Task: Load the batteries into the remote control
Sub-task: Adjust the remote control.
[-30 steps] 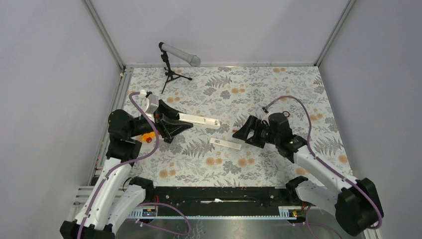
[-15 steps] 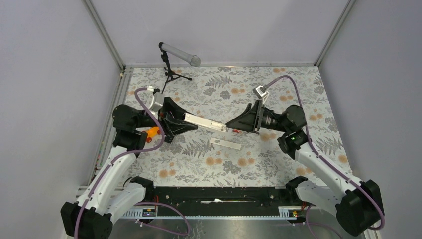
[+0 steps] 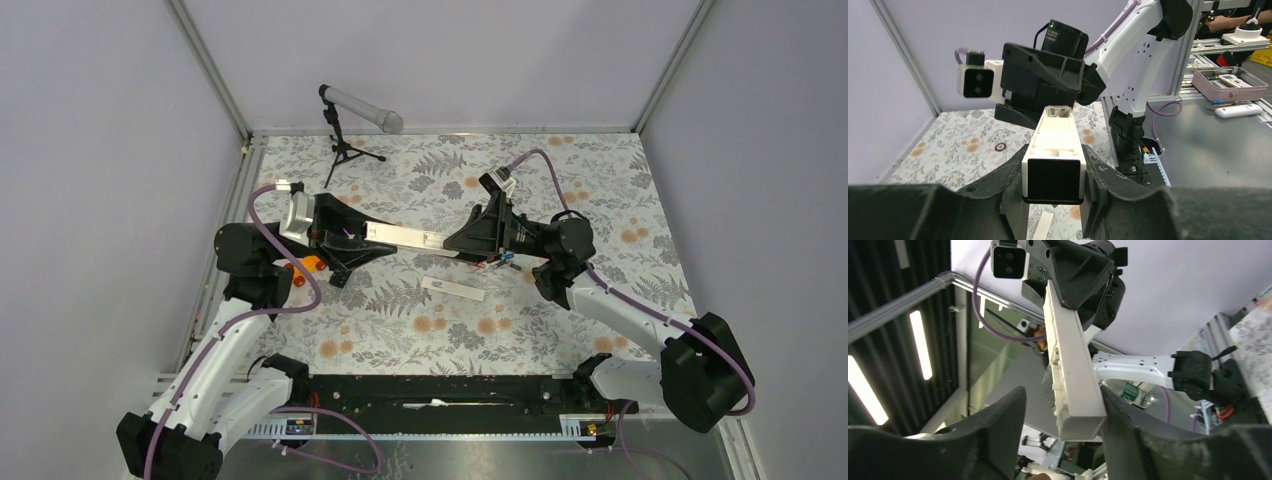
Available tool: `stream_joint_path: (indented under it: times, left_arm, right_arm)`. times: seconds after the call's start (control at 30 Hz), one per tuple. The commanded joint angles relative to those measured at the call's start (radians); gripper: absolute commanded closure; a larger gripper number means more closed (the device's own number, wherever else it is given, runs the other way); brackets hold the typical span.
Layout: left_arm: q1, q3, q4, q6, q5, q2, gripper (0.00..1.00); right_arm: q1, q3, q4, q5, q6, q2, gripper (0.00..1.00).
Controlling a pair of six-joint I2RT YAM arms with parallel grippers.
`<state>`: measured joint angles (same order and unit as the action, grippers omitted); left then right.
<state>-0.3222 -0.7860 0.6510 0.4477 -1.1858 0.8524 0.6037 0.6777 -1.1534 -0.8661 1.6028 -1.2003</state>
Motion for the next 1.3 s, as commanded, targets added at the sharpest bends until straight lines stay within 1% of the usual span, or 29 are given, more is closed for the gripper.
stream_joint_path:
  times: [0.0,0.1,0.17,0.23,0.27,0.3,0.33,0.37,0.4,0.43,0.5,0.57,0.63,0.67,0.7,0.73,0.77,0.8,0.87,0.9,0.93,0.97,1.0,1.1,1.2,1.27]
  left_arm:
    - [-0.005,-0.01,0.132,0.045,0.011,-0.003,1.0]
    - [-0.004,0.007,0.193,0.073,0.003,-0.01,1.0]
    - [-0.005,0.012,0.197,0.076,0.008,-0.016,1.0]
    - [-0.005,0.013,0.202,0.087,0.013,-0.019,1.0]
    - [-0.006,0.013,0.202,0.094,0.019,-0.021,0.98]
    - [-0.006,0.013,0.202,0.102,0.032,-0.024,0.89]
    - [-0.006,0.014,0.195,0.113,0.048,-0.027,0.66]
    - [-0.006,0.016,0.178,0.124,0.075,-0.033,0.35]
    - [-0.006,0.015,0.147,0.127,0.103,-0.04,0.16]
    - [-0.006,0.012,0.109,0.129,0.136,-0.051,0.04]
    - [-0.006,0.008,-0.006,0.112,0.213,-0.076,0.01]
    - [-0.006,0.012,-0.165,0.093,0.353,-0.113,0.01]
    - [-0.005,0.018,-0.296,0.133,0.508,-0.153,0.01]
    - [-0.005,0.018,-0.383,0.184,0.596,-0.173,0.01]
    - [-0.005,0.022,-0.421,0.255,0.684,-0.185,0.01]
    - [-0.003,0.026,-0.431,0.317,0.701,-0.19,0.01]
    - [-0.003,0.033,-0.41,0.383,0.683,-0.188,0.01]
    - [-0.003,0.054,-0.337,0.47,0.652,-0.182,0.01]
    - [-0.012,0.137,-0.081,0.692,0.639,-0.165,0.02]
    - [-0.021,0.187,0.065,0.794,0.666,-0.156,0.03]
    - [-0.031,0.234,0.172,0.87,0.7,-0.147,0.05]
    - [-0.037,0.268,0.247,0.921,0.737,-0.14,0.06]
    - [-0.043,0.287,0.281,0.946,0.767,-0.141,0.08]
    - [-0.079,0.29,0.226,0.916,0.857,-0.169,0.1]
    - [-0.155,0.274,0.113,0.833,0.977,-0.207,0.1]
    - [-0.193,0.275,0.097,0.782,1.03,-0.225,0.1]
  right_arm:
    - [0.023,0.037,-0.222,0.03,0.133,-0.021,0.45]
    - [0.024,0.032,-0.199,0.036,0.123,-0.025,0.53]
    - [0.024,0.033,-0.173,0.035,0.113,-0.028,0.65]
    - [0.028,0.033,-0.166,0.035,0.112,-0.03,0.8]
    - [0.029,0.032,-0.165,0.035,0.11,-0.029,0.86]
    - [0.03,0.03,-0.161,0.039,0.105,-0.026,0.91]
    - [0.03,0.027,-0.15,0.046,0.096,-0.021,0.95]
    - [0.03,0.028,-0.125,0.054,0.075,-0.01,0.97]
    - [0.029,0.033,-0.08,0.062,0.045,0.0,0.99]
    - [0.029,0.043,-0.016,0.081,0.005,0.015,1.0]
    - [0.031,0.076,0.125,0.142,-0.079,0.049,1.0]
    - [0.034,0.092,0.164,0.204,-0.132,0.08,1.0]
    - [0.034,0.114,0.193,0.244,-0.195,0.102,1.0]
    - [0.034,0.127,0.221,0.257,-0.233,0.11,1.0]
    - [0.035,0.14,0.263,0.269,-0.272,0.119,1.0]
    - [0.038,0.148,0.281,0.282,-0.305,0.123,1.0]
    - [0.044,0.152,0.295,0.296,-0.334,0.126,1.0]
    - [0.051,0.151,0.305,0.321,-0.357,0.125,1.0]
    - [0.074,0.141,0.305,0.362,-0.398,0.116,1.0]
    - [0.088,0.136,0.309,0.385,-0.416,0.111,1.0]
    - [0.103,0.131,0.314,0.409,-0.435,0.105,1.0]
    - [0.121,0.126,0.317,0.429,-0.451,0.098,1.0]
    - [0.131,0.12,0.317,0.453,-0.461,0.094,1.0]
    - [0.171,0.111,0.324,0.525,-0.514,0.092,1.0]
    - [0.228,0.131,0.389,0.623,-0.579,0.095,1.0]
    - [0.263,0.156,0.458,0.681,-0.626,0.089,1.0]
